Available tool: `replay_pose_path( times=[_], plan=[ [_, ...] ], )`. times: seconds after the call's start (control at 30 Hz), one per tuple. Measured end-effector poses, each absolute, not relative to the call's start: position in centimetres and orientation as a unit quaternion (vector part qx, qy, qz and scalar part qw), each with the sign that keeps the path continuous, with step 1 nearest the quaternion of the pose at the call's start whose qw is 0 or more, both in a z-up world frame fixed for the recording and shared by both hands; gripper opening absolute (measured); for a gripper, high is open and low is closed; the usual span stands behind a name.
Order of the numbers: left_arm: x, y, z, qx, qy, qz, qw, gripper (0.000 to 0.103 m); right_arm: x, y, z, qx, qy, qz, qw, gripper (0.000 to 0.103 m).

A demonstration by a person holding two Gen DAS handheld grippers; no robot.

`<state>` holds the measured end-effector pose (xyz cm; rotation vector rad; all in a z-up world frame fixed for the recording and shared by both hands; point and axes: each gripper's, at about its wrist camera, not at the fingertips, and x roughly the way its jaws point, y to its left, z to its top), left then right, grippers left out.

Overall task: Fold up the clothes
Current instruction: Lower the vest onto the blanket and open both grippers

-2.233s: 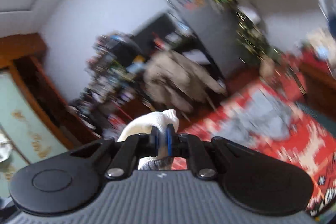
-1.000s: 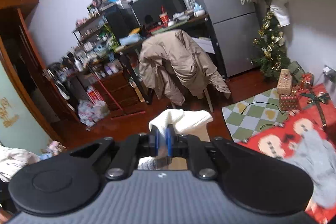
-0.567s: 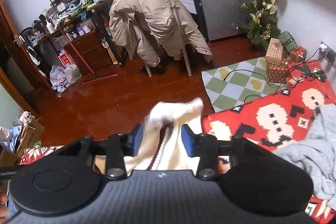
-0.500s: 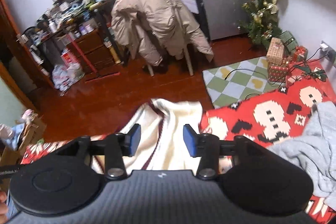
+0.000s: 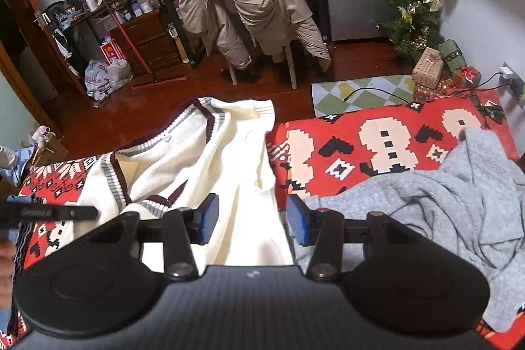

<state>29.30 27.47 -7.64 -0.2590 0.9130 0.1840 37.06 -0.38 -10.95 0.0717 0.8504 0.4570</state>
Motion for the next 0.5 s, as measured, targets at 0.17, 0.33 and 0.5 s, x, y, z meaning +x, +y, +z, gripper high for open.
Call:
replay_pose_path(
  times=[0.17, 0.33, 0.5],
  plan=[
    [34.7, 31.0, -3.2, -0.093, 0.389, 0.171, 0.900, 0.004, 37.5, -0.5, -11.6, 0.026, 0.404, 0.224, 0.886, 0.050],
    [37.0, 32.8, -2.7, -0.092, 0.406, 0.184, 0.890, 0.044, 37.5, -1.2, -13.0, 0.050, 0.414, 0.221, 0.882, 0.050],
    [33.3, 33.8, -3.1, -0.112, 0.429, 0.167, 0.881, 0.051, 35.5, -2.1, -12.5, 0.058, 0.416, 0.225, 0.879, 0.050]
  ],
)
